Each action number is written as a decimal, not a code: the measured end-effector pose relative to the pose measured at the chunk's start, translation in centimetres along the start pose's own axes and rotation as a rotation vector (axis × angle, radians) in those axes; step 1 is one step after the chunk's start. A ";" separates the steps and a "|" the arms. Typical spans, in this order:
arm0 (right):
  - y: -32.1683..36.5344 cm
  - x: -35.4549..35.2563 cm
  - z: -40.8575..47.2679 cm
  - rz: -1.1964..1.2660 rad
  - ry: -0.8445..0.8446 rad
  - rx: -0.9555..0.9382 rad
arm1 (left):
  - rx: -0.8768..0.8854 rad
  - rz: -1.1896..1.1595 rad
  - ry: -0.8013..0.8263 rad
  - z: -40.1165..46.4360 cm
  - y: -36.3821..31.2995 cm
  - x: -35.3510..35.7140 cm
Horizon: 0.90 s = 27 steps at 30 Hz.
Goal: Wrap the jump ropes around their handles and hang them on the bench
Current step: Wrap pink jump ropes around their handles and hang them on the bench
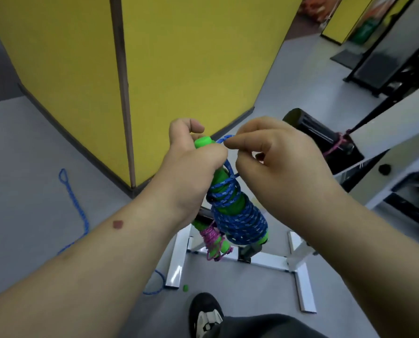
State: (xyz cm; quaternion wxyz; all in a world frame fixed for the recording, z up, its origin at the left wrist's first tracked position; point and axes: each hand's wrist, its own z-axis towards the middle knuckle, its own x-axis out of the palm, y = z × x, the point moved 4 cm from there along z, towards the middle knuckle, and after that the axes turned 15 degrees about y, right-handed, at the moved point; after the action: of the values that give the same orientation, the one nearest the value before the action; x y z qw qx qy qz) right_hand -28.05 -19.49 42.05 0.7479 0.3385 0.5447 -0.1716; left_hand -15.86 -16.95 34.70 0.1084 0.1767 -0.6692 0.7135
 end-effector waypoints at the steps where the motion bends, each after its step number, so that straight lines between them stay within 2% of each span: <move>1: -0.7 -0.8 0.0 -0.064 -0.004 -0.006 | -0.012 0.009 0.021 0.8 0.0 0.9; 5: -3.8 -3.4 0.4 -0.198 0.001 0.063 | -0.057 0.085 0.089 3.5 0.6 3.7; 15: -7.1 -6.9 2.5 -0.199 0.044 0.196 | -0.133 0.234 0.151 8.7 0.8 6.9; 21: -8.8 -8.0 3.2 0.055 0.093 0.348 | -0.121 0.227 0.106 9.5 1.3 7.3; 27: -9.9 -7.8 3.0 0.221 0.057 0.413 | -0.059 0.118 0.028 9.1 1.6 7.9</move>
State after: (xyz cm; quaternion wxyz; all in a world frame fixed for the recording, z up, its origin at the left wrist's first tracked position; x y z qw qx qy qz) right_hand -34.86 -29.46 46.66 0.6614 0.5465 0.4785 -0.1867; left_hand -22.68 -26.81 36.78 0.0806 0.1238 -0.6977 0.7010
